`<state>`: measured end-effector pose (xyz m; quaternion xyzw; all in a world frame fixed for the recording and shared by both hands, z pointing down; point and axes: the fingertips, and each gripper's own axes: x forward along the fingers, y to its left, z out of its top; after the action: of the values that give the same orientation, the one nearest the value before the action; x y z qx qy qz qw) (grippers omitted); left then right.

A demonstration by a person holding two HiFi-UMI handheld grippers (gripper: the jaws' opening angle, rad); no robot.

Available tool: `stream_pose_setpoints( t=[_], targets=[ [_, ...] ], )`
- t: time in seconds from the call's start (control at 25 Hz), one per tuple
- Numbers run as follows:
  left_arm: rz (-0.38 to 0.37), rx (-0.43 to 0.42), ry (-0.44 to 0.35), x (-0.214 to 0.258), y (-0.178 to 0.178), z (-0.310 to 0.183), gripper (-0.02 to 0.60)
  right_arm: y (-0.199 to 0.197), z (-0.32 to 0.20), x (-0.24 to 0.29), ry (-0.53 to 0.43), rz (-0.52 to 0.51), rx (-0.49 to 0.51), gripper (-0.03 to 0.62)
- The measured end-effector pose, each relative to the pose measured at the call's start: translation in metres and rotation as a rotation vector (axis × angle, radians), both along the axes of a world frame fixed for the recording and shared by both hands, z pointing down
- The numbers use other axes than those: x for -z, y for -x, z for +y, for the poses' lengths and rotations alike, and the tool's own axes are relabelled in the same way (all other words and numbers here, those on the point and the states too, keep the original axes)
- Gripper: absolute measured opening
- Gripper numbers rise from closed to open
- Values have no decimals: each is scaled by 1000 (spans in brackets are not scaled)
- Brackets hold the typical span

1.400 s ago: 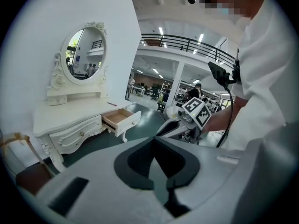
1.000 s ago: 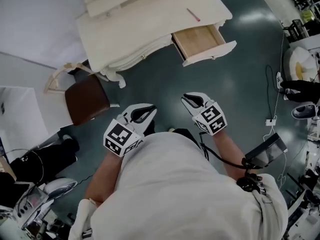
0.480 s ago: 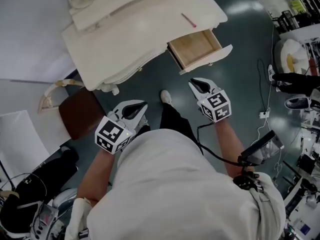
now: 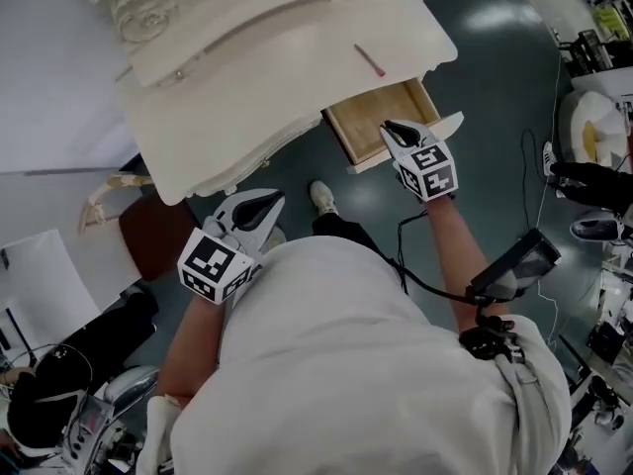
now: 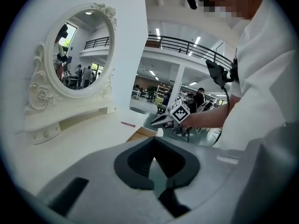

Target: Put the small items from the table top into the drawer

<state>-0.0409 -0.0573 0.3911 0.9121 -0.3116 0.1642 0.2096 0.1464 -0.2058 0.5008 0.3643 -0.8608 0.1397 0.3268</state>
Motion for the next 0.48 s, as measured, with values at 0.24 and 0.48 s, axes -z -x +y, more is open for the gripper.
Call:
stream_pose_setpoints(
  t=[0.24,0.48],
  targets=[
    [-31,49,2,-18,14,-38,0,11,-73,-44,15,39,24,58],
    [-52,140,4,-16,6,-63,0,2,-133,-67,25,58,41,67]
  ],
)
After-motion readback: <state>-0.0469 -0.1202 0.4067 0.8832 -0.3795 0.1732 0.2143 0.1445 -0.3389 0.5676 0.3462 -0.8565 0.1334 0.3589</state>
